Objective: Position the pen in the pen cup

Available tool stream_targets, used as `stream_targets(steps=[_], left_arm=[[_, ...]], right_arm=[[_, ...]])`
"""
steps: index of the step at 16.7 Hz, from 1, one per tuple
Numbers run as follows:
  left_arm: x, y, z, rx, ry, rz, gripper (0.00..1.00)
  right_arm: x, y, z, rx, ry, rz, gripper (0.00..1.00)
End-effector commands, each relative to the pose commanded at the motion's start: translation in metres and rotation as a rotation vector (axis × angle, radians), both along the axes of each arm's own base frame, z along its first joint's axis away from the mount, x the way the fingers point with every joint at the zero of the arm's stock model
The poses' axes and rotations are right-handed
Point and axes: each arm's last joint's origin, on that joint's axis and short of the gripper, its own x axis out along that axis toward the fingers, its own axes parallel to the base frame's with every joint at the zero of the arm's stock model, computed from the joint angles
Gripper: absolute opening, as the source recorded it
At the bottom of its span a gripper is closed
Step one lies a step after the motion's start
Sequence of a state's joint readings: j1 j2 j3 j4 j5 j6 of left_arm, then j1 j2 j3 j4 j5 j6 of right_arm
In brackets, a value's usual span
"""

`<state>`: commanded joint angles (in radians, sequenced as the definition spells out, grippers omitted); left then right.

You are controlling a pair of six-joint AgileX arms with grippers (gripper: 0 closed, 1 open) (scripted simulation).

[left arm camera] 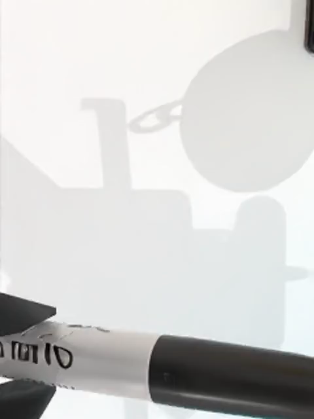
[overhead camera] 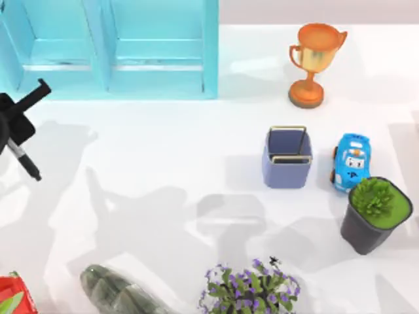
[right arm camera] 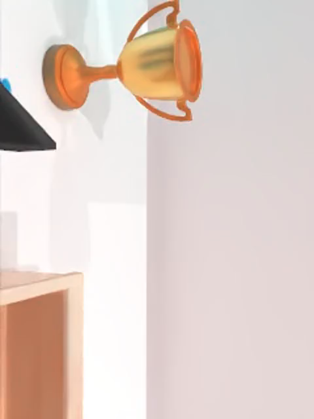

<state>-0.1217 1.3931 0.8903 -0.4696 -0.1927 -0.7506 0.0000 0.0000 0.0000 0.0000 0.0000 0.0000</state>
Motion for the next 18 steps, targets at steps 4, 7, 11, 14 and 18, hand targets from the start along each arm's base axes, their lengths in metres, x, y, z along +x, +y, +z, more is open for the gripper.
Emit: stream_targets(steps=[4,7,11,14,18], left_arm=[[0.06,-0.095,0.016,0.352,-0.215,-0.15,0.0],[0.08,-0.187,0.032,0.522,-0.433,-0.157,0.0],[0.062,-0.308,0.036,0.625,-0.644,-0.068,0.0],[0.027,-0.379,0.021,0.667,-0.708,0.002,0.0],[-0.016,-0.434,-0.012,0.725,-0.716,0.045,0.0]], right_arm=[[0.0,0.0,0.0,0.0,0.0,0.0,1.0],[0.0,0.0,0.0,0.0,0.0,0.0,1.0],[0.0,0.0,0.0,0.0,0.0,0.0,1.0],[0.0,0.0,0.0,0.0,0.0,0.0,1.0],[0.0,0.0,0.0,0.0,0.0,0.0,1.0]])
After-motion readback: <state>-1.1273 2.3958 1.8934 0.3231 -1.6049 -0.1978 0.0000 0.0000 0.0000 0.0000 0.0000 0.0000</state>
